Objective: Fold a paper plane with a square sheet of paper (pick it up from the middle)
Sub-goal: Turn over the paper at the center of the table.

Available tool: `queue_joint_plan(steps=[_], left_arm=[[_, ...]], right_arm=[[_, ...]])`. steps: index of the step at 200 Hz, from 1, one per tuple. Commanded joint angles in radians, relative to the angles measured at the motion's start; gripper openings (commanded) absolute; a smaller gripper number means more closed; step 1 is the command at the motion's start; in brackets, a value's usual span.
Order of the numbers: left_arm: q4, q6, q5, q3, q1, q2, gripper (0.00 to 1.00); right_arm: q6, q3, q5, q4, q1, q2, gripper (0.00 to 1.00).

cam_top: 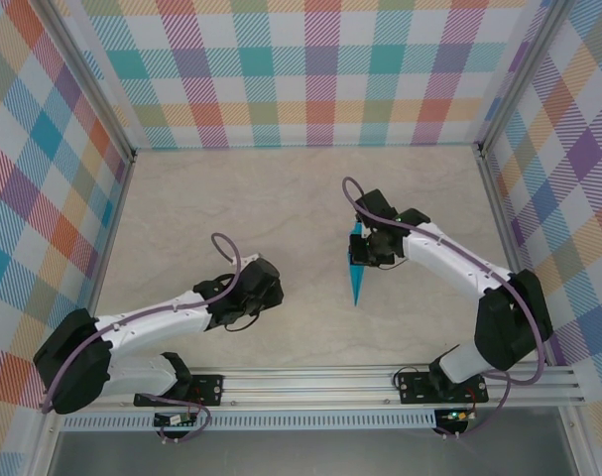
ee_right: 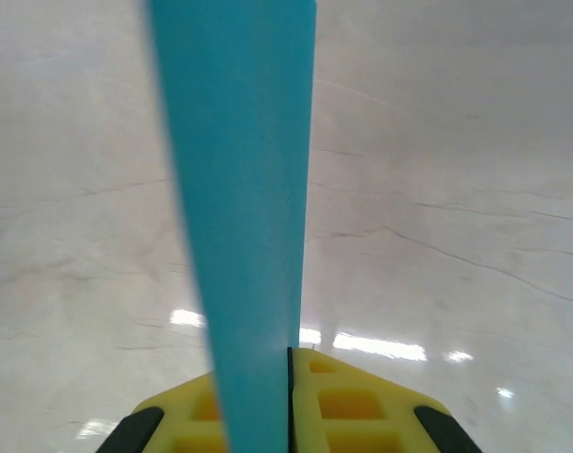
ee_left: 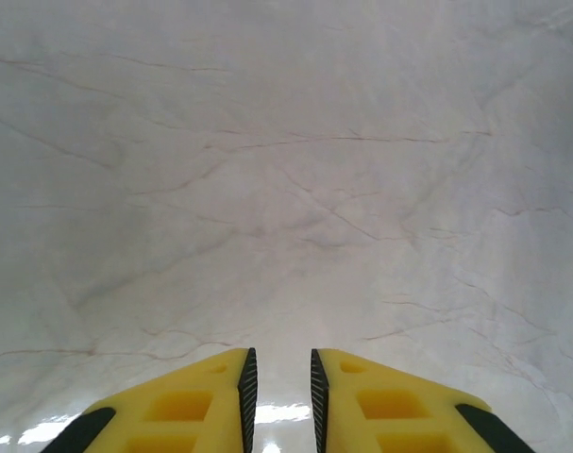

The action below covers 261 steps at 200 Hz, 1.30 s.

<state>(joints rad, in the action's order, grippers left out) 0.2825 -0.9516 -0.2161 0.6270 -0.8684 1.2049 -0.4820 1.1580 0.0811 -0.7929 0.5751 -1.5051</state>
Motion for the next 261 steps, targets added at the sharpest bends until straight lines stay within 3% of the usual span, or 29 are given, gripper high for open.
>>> queue_joint_plan(steps=[1,25,69,109,132,179,218,247,253,261], left_arm=[[0.045,-0.046,-0.059,-0.038,0.018,-0.049,0.25],[0.043,-0.073,-0.074,-0.071,0.026,-0.086,0.27],[0.102,-0.116,-0.125,-0.099,0.035,-0.166,0.28],[0.146,-0.155,-0.164,-0.153,0.037,-0.31,0.32],[0.176,-0.172,-0.181,-0.182,0.039,-0.389,0.35],[0.193,-0.183,-0.191,-0.219,0.043,-0.493,0.4],[0.177,-0.174,-0.17,-0.211,0.044,-0.483,0.4],[0.142,-0.163,-0.14,-0.196,0.045,-0.439,0.4],[0.133,-0.159,-0.134,-0.192,0.046,-0.424,0.4],[0.12,-0.15,-0.12,-0.185,0.045,-0.401,0.4]], right_arm=[[0.004,0.092,0.28,-0.243,0.056,-0.06,0.08],[-0.046,0.18,0.386,-0.339,0.121,-0.167,0.08],[-0.135,0.364,0.416,-0.419,0.262,-0.466,0.08],[-0.194,0.549,0.37,-0.442,0.362,-0.687,0.11],[-0.205,0.59,0.317,-0.422,0.389,-0.729,0.21],[-0.155,0.563,0.18,-0.326,0.393,-0.654,0.49],[-0.094,0.393,0.043,-0.138,0.38,-0.408,0.77],[-0.059,0.217,-0.058,-0.002,0.313,-0.204,0.79],[-0.053,0.17,-0.098,0.039,0.287,-0.158,0.77],[-0.041,0.086,-0.174,0.107,0.247,-0.094,0.65]])
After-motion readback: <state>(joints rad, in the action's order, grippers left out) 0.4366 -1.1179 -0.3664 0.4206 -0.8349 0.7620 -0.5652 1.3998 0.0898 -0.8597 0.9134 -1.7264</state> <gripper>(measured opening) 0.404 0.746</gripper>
